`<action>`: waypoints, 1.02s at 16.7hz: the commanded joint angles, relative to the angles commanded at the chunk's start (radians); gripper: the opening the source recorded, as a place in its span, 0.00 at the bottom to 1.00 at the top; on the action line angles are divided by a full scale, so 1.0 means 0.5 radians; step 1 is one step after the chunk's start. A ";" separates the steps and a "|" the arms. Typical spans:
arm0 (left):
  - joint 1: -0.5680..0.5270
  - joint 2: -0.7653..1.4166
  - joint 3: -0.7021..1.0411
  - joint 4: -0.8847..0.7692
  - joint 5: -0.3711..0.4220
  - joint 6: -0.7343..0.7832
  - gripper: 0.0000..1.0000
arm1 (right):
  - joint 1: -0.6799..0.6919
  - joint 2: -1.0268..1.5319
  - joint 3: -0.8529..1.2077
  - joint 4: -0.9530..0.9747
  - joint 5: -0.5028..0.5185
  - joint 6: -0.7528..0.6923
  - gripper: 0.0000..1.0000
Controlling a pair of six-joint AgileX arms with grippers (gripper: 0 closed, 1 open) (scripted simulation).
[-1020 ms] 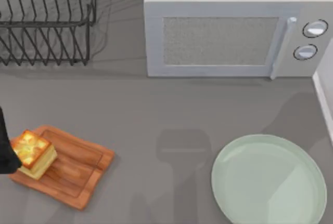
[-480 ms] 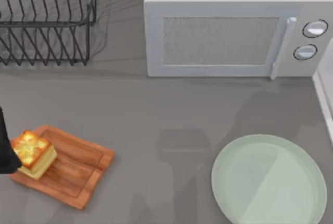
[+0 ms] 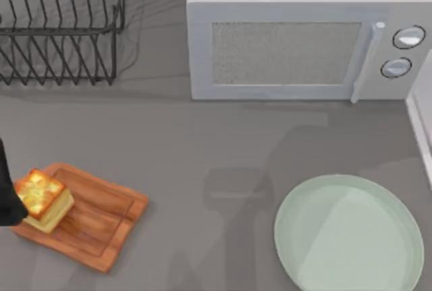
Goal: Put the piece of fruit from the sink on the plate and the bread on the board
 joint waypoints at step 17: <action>0.000 0.000 0.000 0.000 0.000 0.000 1.00 | 1.221 -0.831 -0.658 -0.415 0.027 1.255 0.00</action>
